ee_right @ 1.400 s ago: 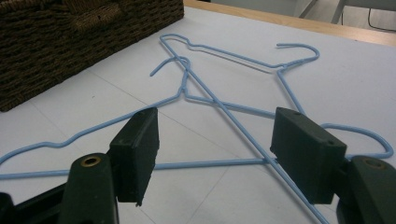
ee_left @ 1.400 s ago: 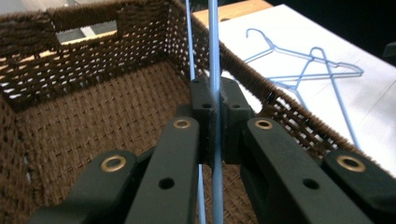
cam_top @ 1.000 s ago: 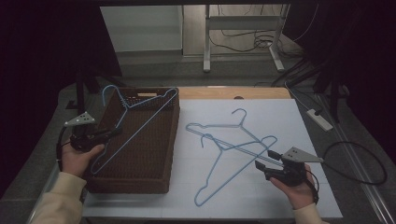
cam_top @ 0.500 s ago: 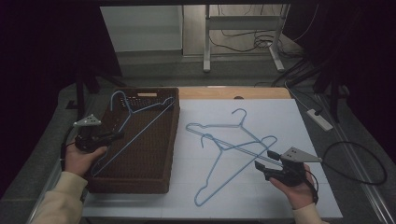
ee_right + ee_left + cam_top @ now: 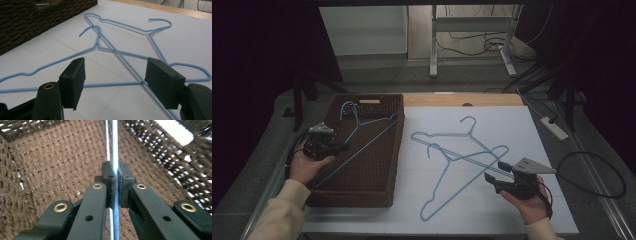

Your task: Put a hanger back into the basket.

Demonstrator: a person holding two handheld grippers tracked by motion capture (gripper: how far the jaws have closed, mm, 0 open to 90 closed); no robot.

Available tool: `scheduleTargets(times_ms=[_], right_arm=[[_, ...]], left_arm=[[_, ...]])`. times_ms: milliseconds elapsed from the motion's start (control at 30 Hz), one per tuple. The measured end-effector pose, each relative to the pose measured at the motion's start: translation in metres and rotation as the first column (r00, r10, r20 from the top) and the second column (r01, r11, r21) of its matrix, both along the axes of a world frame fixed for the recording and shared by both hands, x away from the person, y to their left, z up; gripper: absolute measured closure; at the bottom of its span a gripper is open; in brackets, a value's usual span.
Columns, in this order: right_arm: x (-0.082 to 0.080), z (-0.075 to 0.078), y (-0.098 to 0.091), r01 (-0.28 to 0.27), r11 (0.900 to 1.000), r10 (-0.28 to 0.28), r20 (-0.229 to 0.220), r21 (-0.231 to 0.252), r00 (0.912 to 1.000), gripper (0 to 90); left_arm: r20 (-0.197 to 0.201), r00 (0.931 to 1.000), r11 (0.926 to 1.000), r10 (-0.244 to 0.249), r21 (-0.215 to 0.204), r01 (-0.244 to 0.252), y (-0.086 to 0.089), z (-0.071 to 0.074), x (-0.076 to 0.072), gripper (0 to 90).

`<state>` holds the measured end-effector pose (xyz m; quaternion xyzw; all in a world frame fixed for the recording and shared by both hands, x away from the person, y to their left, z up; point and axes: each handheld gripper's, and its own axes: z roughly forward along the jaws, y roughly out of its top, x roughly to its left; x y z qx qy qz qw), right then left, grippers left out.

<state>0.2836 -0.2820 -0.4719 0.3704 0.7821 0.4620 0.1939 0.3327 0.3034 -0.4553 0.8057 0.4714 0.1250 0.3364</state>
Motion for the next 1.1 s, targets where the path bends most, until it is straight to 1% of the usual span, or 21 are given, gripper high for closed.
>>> scheduleTargets(times_ms=[67, 200, 267, 300, 400, 467, 533, 600, 633, 667, 767, 833, 867, 933, 967, 1033, 1067, 1100], right_arm=[[0.0, 0.0, 0.0, 0.0, 1.0, 0.0, -0.001, -0.001, 1.0, 33.3], [0.0, -0.001, 0.001, -0.002, 1.0, 0.002, -0.005, -0.004, 1.0, 33.2], [0.001, -0.001, 0.001, -0.003, 1.0, 0.003, -0.006, -0.006, 1.0, 33.2], [0.001, -0.001, 0.001, -0.004, 1.0, 0.004, -0.007, -0.007, 1.0, 33.2], [0.001, -0.002, 0.001, -0.004, 1.0, 0.003, -0.008, -0.008, 1.0, 33.2], [0.001, -0.002, 0.001, -0.003, 0.9999, 0.003, -0.011, -0.01, 0.9999, 33.2], [0.001, -0.003, 0.002, -0.007, 0.9998, 0.007, -0.012, -0.016, 0.9999, 33.1], [0.001, -0.003, 0.002, -0.007, 0.9998, 0.007, -0.012, -0.018, 0.9999, 33.2], [0.001, -0.003, 0.002, -0.007, 0.9998, 0.007, -0.012, -0.018, 0.9999, 33.1], [0.001, -0.003, 0.002, -0.007, 0.9998, 0.007, -0.012, -0.017, 0.9999, 33.1], [0.001, -0.003, 0.002, -0.006, 0.9998, 0.006, -0.013, -0.019, 0.9999, 33.1], [0.001, -0.003, 0.003, -0.007, 0.9998, 0.006, -0.012, -0.02, 0.9999, 33.2], [0.001, -0.003, 0.003, -0.008, 0.9998, 0.008, -0.013, -0.02, 0.9999, 33.2], [0.001, -0.003, 0.003, -0.009, 0.9997, 0.008, -0.014, -0.024, 0.9999, 33.2], [0.001, -0.003, 0.003, -0.009, 0.9997, 0.009, -0.014, -0.024, 0.9999, 33.2], [0.001, -0.003, 0.003, -0.009, 0.9996, 0.008, -0.014, -0.026, 0.9999, 33.1], [0.001, -0.003, 0.003, -0.009, 0.9997, 0.009, -0.014, -0.025, 0.9999, 33.1], [0.001, -0.003, 0.003, -0.008, 0.9997, 0.008, -0.014, -0.025, 0.9999, 33.1]], left_arm=[[-0.011, 0.9999, 0.9991, 0.008, 0.042, -0.008, -0.002, -0.002, 0.002, 86.0], [-0.03, 0.9992, 0.9943, 0.028, 0.104, -0.025, -0.005, -0.006, 0.007, 85.9], [-0.04, 0.9982, 0.9886, 0.044, 0.146, -0.038, -0.007, -0.008, 0.01, 85.9], [-0.043, 0.9976, 0.9838, 0.054, 0.173, -0.046, -0.008, -0.009, 0.012, 85.9], [-0.049, 0.9958, 0.9754, 0.077, 0.211, -0.065, -0.008, -0.011, 0.015, 85.8], [-0.056, 0.994, 0.9722, 0.094, 0.22, -0.08, -0.006, -0.012, 0.017, 85.8], [-0.06, 0.9906, 0.9656, 0.123, 0.238, -0.105, -0.006, -0.013, 0.019, 85.5], [-0.059, 0.9897, 0.9612, 0.131, 0.252, -0.112, -0.008, -0.014, 0.02, 85.2], [-0.057, 0.9898, 0.9604, 0.131, 0.255, -0.112, -0.008, -0.014, 0.02, 84.9], [-0.051, 0.9897, 0.958, 0.134, 0.262, -0.116, -0.008, -0.014, 0.02, 83.9], [-0.051, 0.989, 0.9564, 0.139, 0.266, -0.12, -0.007, -0.014, 0.02, 83.5], [-0.034, 0.9872, 0.9457, 0.156, 0.294, -0.139, -0.008, -0.015, 0.019, 82.3], [-0.018, 0.9869, 0.9422, 0.161, 0.301, -0.148, -0.008, -0.014, 0.019, 80.1], [0.009, 0.9836, 0.9347, 0.18, 0.31, -0.174, -0.008, -0.012, 0.018, 69.0], [0.02, 0.9822, 0.9338, 0.187, 0.307, -0.184, -0.007, -0.01, 0.016, 64.4], [0.038, 0.9814, 0.9384, 0.188, 0.288, -0.191, -0.007, -0.007, 0.013, 54.0], [0.054, 0.9804, 0.9424, 0.189, 0.27, -0.197, -0.007, -0.003, 0.009, 49.3], [0.061, 0.9807, 0.9475, 0.186, 0.253, -0.195, -0.007, -0.001, 0.006, 44.9]])
